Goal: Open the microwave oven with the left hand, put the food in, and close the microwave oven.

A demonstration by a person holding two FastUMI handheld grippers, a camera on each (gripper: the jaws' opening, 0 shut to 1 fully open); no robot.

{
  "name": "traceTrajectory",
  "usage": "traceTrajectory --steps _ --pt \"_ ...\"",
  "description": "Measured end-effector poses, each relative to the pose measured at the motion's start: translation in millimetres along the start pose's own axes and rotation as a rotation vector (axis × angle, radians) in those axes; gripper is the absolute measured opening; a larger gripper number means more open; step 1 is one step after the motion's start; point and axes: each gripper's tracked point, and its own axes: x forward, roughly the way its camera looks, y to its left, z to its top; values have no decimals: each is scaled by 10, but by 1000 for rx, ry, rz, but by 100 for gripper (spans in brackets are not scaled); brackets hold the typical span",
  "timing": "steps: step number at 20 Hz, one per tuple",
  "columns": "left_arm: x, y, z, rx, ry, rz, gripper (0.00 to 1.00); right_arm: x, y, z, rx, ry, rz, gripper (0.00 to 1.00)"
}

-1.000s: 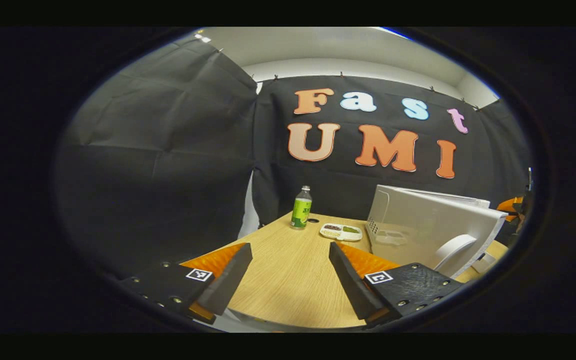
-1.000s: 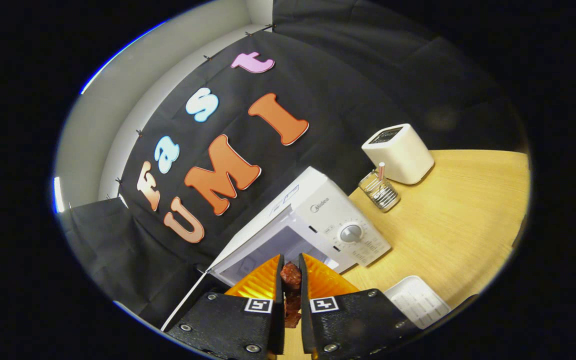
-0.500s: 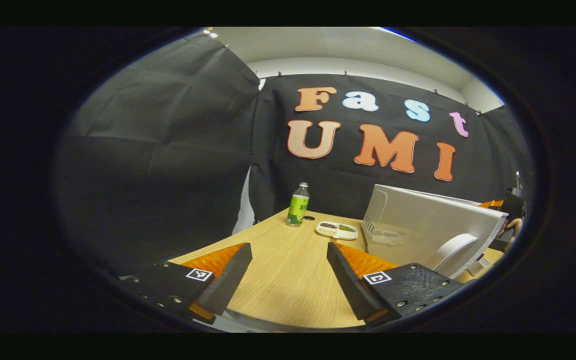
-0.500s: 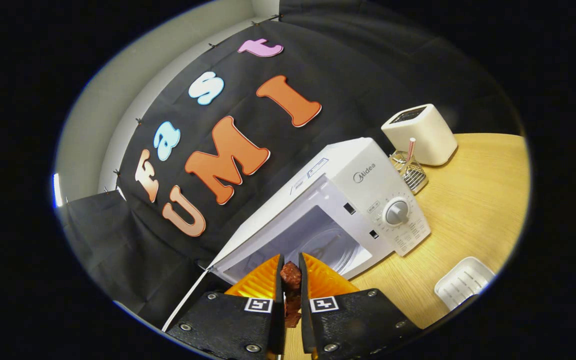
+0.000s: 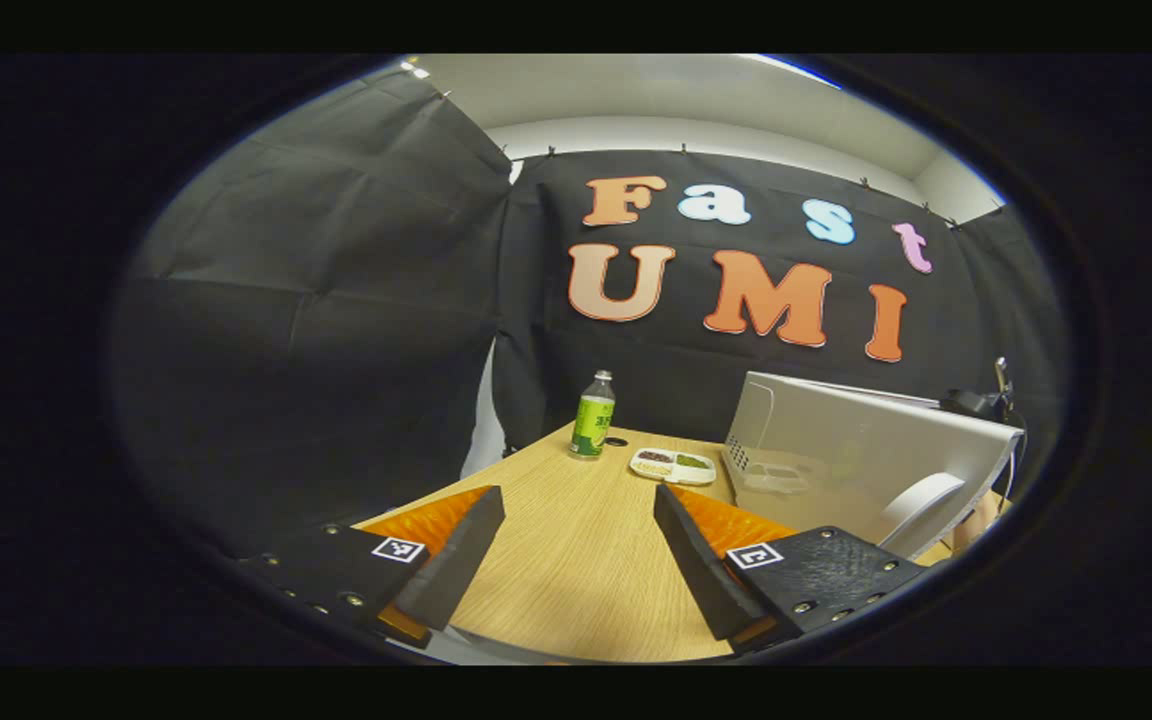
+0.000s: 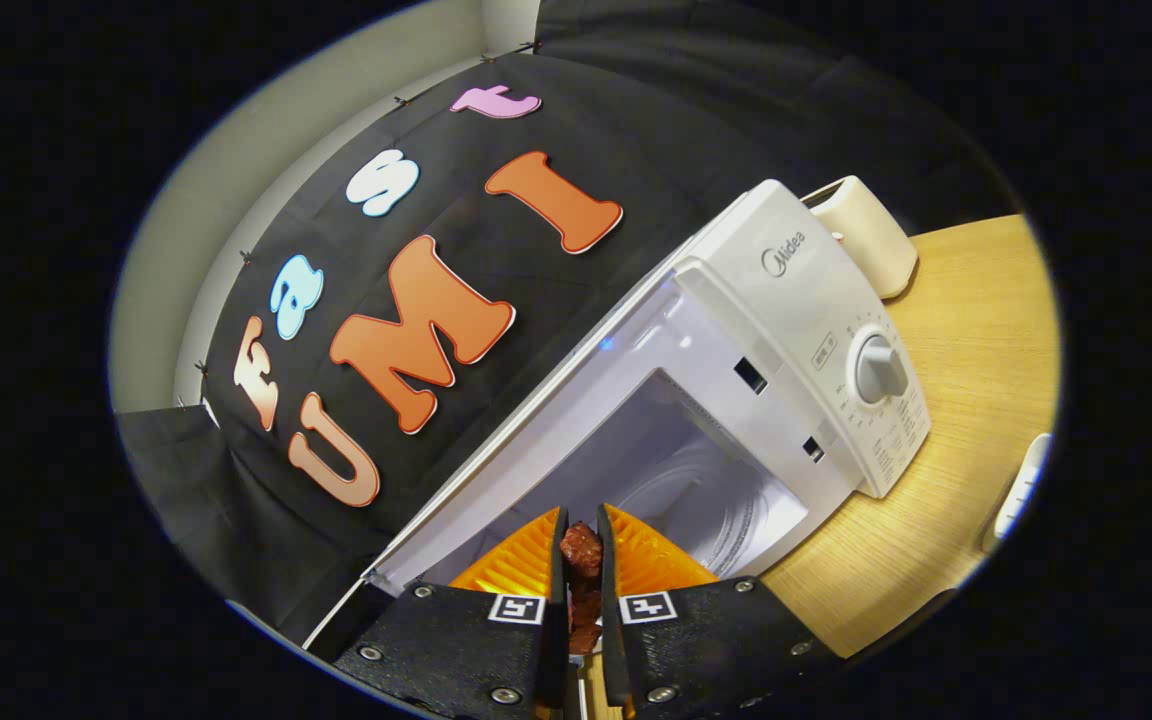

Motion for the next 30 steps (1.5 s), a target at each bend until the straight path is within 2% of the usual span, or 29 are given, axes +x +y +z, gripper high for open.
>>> traceTrajectory --steps 4,7,9,12,14,16,17,18,19,21,27,30 --pt "53 -35 48 14 -3 -6 93 365 46 -288 -18 51 -17 13" --pt "65 -49 78 18 -12 -8 93 599 -96 -425 -64 64 -69 13" --pt "94 -36 82 20 -13 -5 93 678 -149 -426 -64 67 -69 15" --pt "86 -27 55 11 -7 -3 93 758 -342 -338 -98 52 -132 18" --pt "86 -26 45 13 -6 -2 93 782 -513 -338 -181 66 -192 25" --pt "80 -20 66 13 -11 -1 93 736 -608 -280 -220 81 -216 35" --pt "92 -12 73 13 -14 2 93 701 -618 -250 -252 81 -213 48" --pt "96 -14 61 13 -14 1 93 650 -639 -220 -299 77 -217 69" --pt "90 -31 62 11 -17 -4 93 611 -657 -178 -342 69 -228 81" --pt "105 -55 63 9 -20 -13 93 523 -668 -80 -413 56 -237 94" --pt "112 17 61 32 -21 -17 93 28 -527 67 -509 65 -180 95" --pt "99 -19 62 26 -26 -41 93 -198 -484 189 -560 61 -151 95"
